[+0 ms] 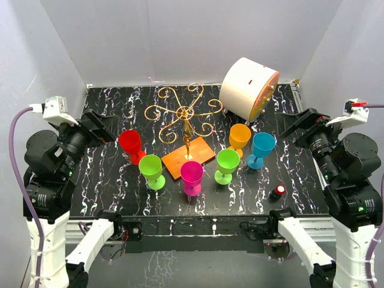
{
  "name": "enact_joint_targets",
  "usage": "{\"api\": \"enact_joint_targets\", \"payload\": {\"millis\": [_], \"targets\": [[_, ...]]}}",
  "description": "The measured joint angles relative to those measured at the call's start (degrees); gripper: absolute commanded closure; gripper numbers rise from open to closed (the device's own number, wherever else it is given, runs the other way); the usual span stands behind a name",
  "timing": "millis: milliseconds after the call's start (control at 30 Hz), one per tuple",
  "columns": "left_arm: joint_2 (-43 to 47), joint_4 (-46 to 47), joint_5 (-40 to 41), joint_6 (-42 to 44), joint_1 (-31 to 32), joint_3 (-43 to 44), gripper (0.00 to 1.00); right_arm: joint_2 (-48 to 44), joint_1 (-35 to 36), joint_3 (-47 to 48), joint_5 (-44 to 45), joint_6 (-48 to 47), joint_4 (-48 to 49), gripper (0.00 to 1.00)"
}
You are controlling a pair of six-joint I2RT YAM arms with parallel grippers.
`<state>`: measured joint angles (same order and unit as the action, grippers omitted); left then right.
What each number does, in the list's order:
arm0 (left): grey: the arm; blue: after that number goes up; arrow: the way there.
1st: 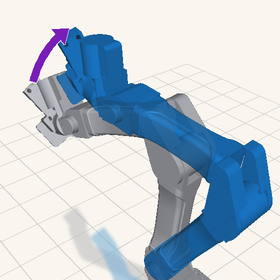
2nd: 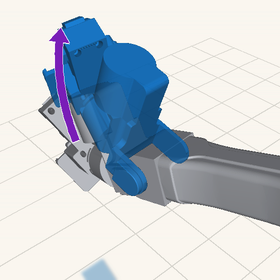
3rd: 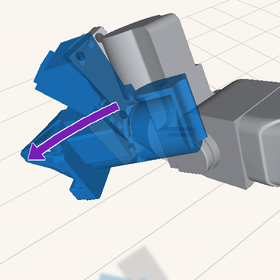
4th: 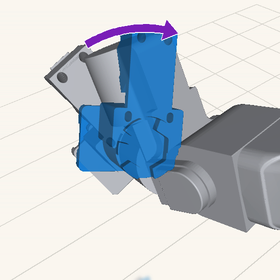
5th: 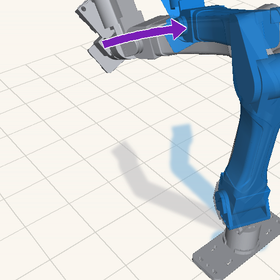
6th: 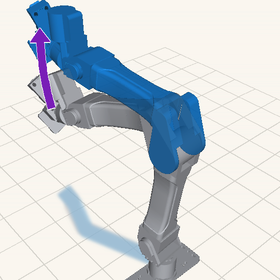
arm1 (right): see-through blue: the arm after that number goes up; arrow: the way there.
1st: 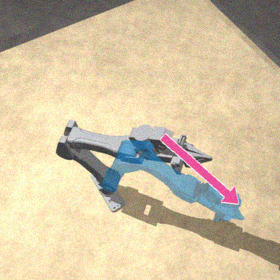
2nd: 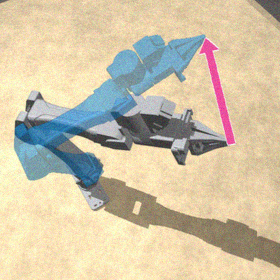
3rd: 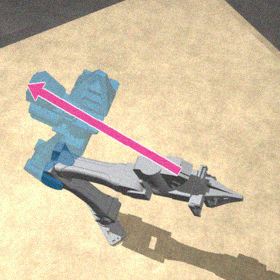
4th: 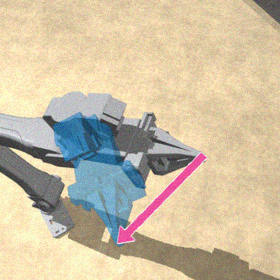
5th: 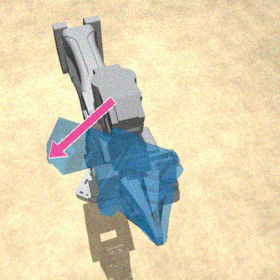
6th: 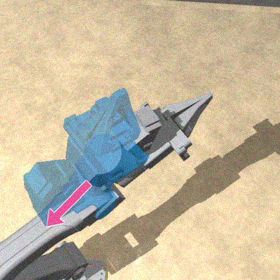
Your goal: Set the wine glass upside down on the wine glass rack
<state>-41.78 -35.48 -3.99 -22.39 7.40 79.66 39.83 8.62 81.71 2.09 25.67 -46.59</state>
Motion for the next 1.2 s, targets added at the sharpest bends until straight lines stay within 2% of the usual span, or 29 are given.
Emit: {"api": "enact_joint_targets", "payload": {"millis": [367, 500, 700, 867, 1100, 1200], "targets": [[-2.25, 0.61, -5.14, -3.15, 2.01, -6.05, 0.01, 1.92, -2.12, -0.24, -12.09, 1.18, -7.13, 0.08], [-3.45, 2.05, -11.19, -3.17, 2.99, -9.68, 0.01, 3.21, -2.32, -0.7, -14.32, 0.79, -11.26, 0.23], [-5.03, 5.14, -19.54, -3.19, 3.56, -12.9, 0.01, 7.54, -2.38, -3.65, -16.22, -1.2, -15.98, 0.33], [-4.72, 6.12, -20.85, -2.71, 3.61, -12.94, 0.01, 12.59, -2.38, -5.88, -15.37, -2.21, -17.86, 0.38], [-3.91, 4.39, -15.41, -0.63, 3.69, -11.3, 0.01, 20.55, -2.38, -7.61, -6.16, -3.67, -17.42, 0.59], [-3.3, 3.52, -13.68, -0.07, 3.76, -10.47, 0.01, 23.58, -2.38, -8.46, -2.27, -4.68, -17.18, 0.58]]}}
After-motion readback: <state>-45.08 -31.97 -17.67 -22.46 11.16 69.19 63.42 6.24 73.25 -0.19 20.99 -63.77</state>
